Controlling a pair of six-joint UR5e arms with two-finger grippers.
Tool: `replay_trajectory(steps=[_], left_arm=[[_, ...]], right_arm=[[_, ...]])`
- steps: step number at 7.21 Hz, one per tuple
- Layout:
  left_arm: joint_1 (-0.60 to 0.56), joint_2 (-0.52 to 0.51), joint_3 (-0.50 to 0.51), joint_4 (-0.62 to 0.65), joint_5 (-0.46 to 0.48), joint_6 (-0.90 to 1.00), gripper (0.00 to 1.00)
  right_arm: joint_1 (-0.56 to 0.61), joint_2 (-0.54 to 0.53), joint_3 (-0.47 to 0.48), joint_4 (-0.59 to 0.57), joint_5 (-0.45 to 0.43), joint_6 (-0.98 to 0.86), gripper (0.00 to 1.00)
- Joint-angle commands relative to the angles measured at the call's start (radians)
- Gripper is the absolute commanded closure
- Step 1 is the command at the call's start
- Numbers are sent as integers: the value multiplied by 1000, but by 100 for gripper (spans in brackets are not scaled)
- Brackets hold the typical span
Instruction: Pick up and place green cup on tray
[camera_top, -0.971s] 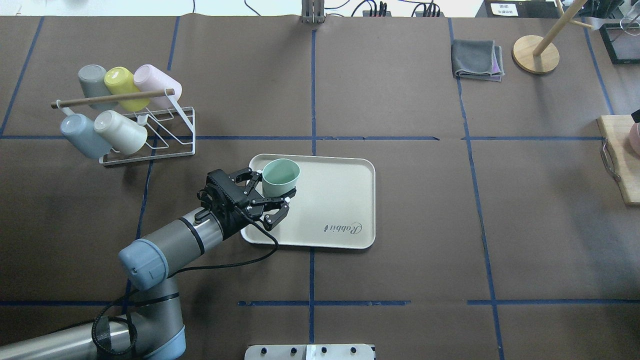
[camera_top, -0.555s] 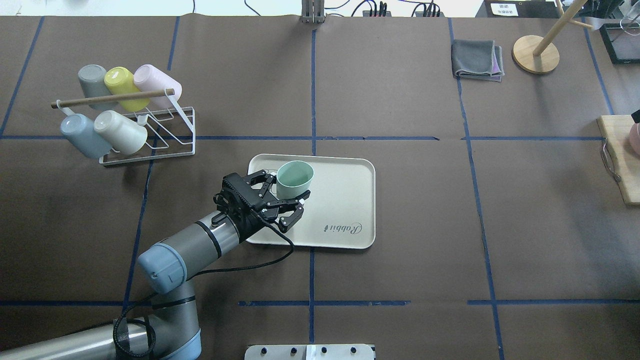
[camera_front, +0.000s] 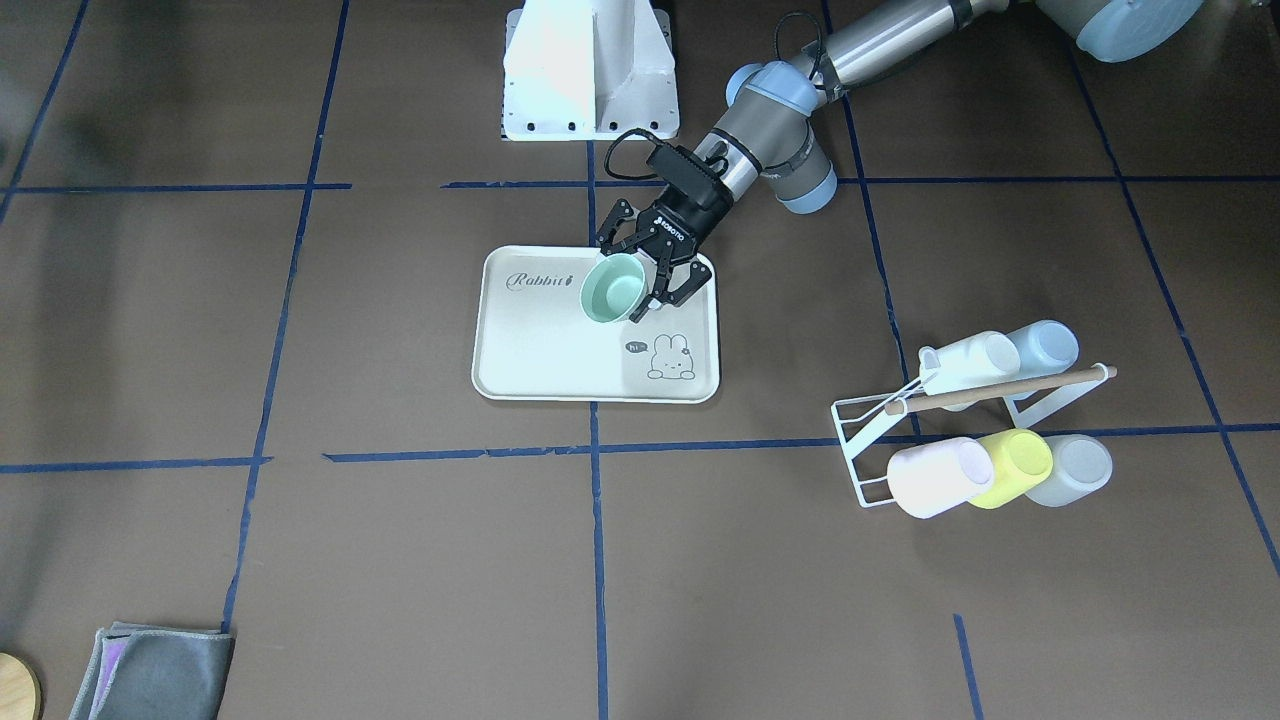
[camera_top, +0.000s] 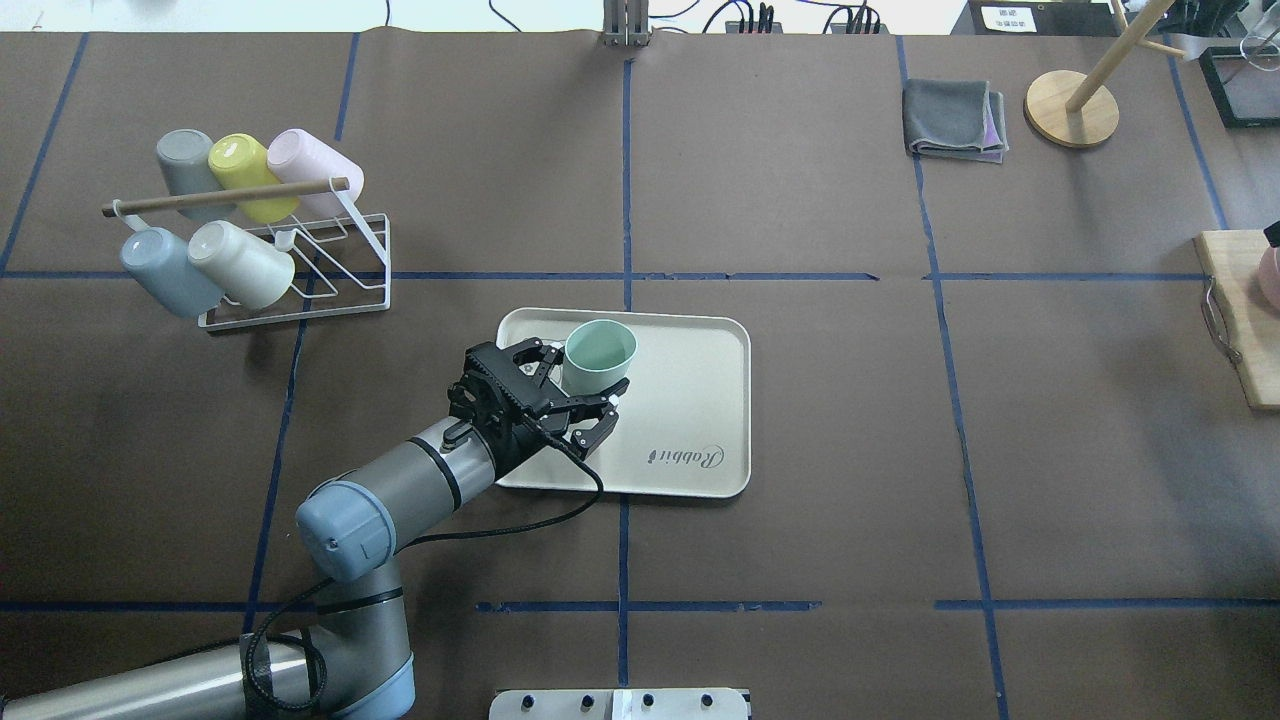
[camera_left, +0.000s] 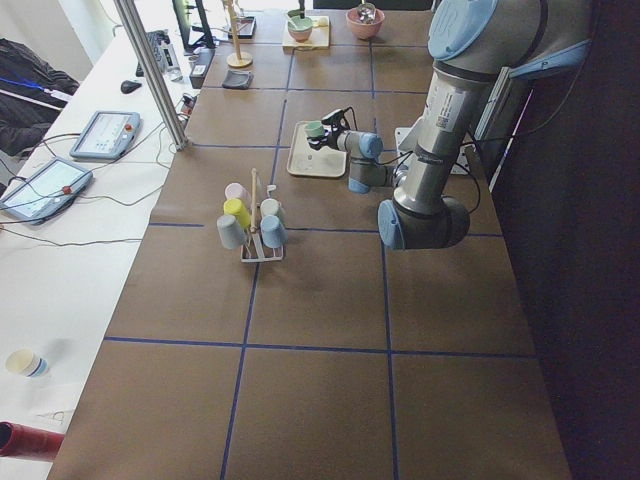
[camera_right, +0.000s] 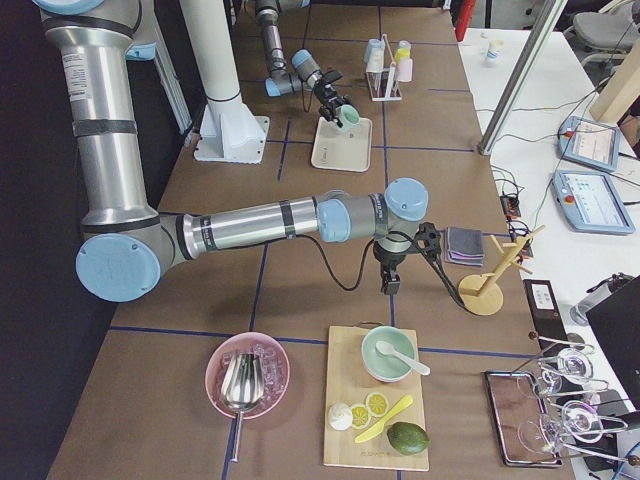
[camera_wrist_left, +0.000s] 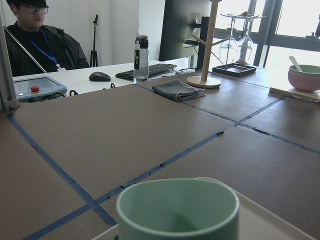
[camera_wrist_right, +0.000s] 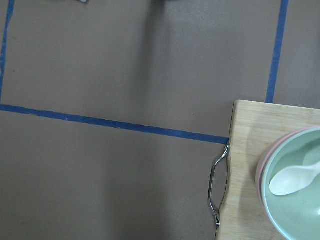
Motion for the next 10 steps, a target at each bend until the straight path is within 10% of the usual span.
replay_trajectory(steps=[1,4,10], left_arm=[[-4,-10,2,32,0,3,40],[-4,-19,6,67,0,3,17],[-1,-22,16,66,-1,-7,2]], right_arm=[[-2,-2,0,-1,0,0,0],[-2,-3,0,-1,0,0,0],[0,-3,-17,-1,0,0,0]])
